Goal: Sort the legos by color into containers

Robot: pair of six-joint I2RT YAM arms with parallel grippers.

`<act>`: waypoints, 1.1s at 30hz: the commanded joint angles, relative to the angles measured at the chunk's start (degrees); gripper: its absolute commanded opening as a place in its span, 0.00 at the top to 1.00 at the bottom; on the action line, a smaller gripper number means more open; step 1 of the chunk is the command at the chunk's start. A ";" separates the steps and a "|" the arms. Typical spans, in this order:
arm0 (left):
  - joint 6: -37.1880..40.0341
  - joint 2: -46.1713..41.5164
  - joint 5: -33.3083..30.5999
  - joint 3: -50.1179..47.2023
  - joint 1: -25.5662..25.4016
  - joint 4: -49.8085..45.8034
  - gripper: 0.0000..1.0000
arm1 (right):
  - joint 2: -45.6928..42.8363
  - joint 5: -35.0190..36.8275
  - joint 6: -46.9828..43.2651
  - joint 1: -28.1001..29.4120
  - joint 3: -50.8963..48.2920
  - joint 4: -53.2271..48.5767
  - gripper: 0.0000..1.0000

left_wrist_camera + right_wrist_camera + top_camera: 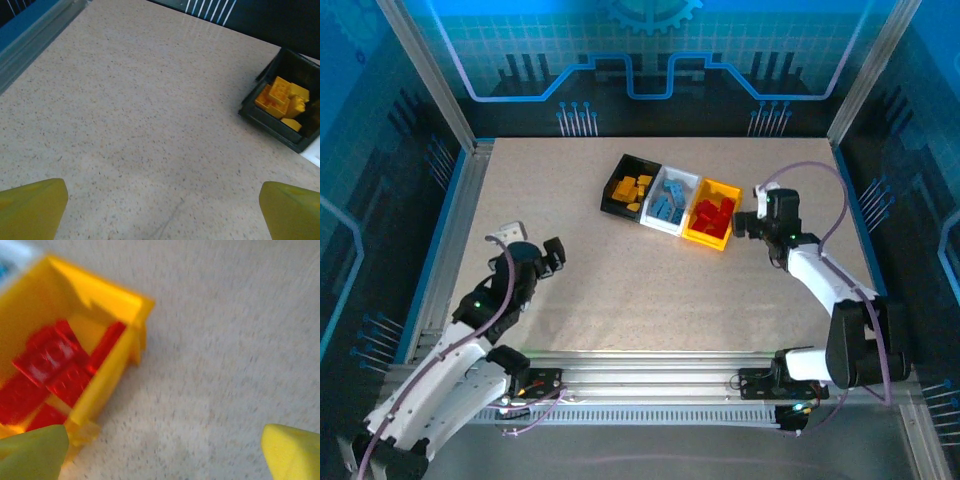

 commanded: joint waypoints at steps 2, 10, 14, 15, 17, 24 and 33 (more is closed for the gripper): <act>1.54 5.49 -3.57 1.02 1.42 5.90 0.01 | 2.32 -4.33 -0.88 -1.58 -3.87 11.45 0.00; 8.87 13.37 -1.25 1.52 11.95 15.45 0.01 | 6.77 -3.50 0.56 -2.09 -9.31 27.11 0.00; 16.16 18.06 -1.03 -1.80 15.45 25.67 0.01 | 7.27 -3.15 0.36 -2.23 -13.72 35.82 0.00; 17.51 19.76 -0.35 -2.86 16.24 29.18 0.01 | 7.30 -3.34 0.14 -2.08 -14.26 36.77 0.00; 18.47 23.26 0.79 -3.93 17.55 33.65 0.01 | 7.31 -3.42 -0.39 -1.64 -15.32 38.56 0.00; 21.21 38.68 3.98 -2.85 19.88 45.72 0.01 | 7.48 -4.76 -1.09 -1.61 -16.00 39.88 0.00; 22.97 51.67 12.51 6.48 22.87 45.00 0.01 | 7.61 -4.73 -1.17 -1.52 -15.89 39.86 0.00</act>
